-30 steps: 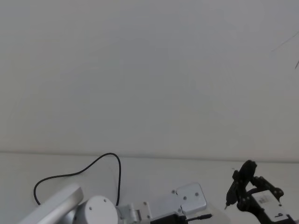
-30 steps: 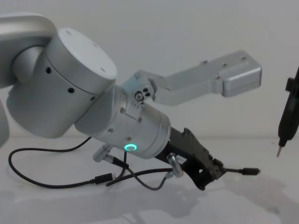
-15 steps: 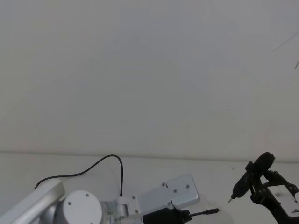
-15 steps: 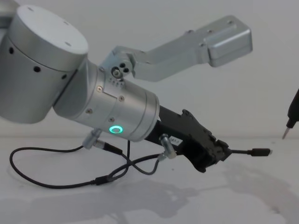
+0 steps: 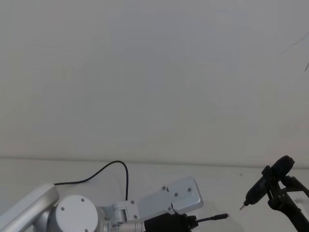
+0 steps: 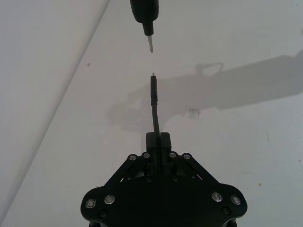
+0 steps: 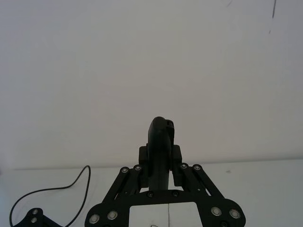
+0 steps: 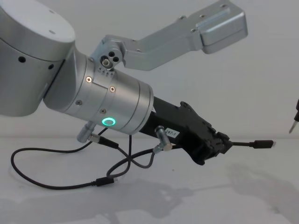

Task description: Pick up the data cable with the one hand.

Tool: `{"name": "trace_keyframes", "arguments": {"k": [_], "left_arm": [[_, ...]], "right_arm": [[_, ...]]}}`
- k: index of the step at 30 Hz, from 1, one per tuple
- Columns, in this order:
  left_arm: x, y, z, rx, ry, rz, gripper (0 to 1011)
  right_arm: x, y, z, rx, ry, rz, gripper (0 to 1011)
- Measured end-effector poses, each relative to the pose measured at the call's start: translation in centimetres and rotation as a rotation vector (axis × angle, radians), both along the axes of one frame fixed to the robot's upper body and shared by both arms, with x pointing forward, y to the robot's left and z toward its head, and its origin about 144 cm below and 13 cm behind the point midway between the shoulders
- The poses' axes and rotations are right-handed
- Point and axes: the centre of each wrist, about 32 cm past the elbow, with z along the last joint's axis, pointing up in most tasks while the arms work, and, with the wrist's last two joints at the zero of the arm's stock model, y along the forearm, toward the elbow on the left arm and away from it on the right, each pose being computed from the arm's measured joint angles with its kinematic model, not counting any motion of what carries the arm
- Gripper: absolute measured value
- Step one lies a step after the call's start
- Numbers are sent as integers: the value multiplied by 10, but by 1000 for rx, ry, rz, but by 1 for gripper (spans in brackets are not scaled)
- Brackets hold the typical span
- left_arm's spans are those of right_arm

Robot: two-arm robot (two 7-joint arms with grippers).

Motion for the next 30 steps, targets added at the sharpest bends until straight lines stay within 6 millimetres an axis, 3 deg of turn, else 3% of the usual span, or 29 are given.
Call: {"name": "trace_keyframes", "arguments": {"k": [30], "left_arm": [[-1, 3, 3, -12, -2, -8, 47]], "right_arm": [[4, 11, 5, 30, 36, 36, 268]]}}
